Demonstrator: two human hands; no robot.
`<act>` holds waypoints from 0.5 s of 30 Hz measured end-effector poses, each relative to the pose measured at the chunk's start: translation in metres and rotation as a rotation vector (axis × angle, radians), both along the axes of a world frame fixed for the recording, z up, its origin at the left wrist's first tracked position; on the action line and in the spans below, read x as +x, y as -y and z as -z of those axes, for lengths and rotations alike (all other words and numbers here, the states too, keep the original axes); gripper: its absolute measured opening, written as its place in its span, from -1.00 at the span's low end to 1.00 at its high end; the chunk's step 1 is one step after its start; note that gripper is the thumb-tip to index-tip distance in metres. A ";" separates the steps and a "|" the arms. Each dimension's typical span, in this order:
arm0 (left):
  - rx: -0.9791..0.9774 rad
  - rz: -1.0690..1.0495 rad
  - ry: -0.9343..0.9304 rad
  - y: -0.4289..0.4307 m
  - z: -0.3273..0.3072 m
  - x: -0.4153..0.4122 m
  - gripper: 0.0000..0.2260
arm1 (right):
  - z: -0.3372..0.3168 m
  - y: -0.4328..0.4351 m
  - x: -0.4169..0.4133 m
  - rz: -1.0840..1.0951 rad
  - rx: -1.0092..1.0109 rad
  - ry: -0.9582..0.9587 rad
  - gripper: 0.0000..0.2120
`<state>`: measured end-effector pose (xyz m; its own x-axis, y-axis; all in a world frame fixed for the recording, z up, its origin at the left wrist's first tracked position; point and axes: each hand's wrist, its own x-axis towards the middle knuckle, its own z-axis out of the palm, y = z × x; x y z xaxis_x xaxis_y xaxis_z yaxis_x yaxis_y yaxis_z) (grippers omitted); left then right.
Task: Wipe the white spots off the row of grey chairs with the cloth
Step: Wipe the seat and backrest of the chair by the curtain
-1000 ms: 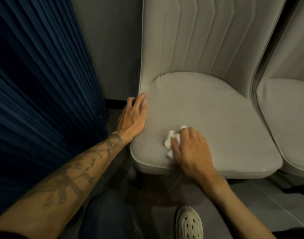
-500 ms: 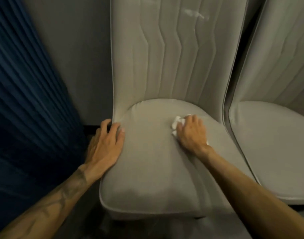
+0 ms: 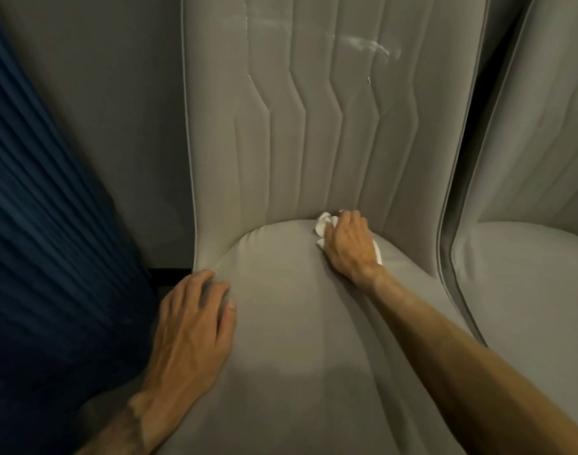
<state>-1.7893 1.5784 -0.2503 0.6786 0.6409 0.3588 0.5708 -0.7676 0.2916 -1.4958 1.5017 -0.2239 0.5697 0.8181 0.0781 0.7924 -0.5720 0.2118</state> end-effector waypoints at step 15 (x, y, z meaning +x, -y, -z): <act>-0.028 -0.007 -0.015 -0.001 0.004 -0.001 -0.65 | 0.003 0.015 -0.001 0.193 0.188 -0.087 -0.50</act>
<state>-1.7905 1.5793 -0.2540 0.6794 0.6554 0.3298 0.5807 -0.7551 0.3044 -1.4972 1.4867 -0.2267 0.7250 0.6695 0.1619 0.6754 -0.7371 0.0233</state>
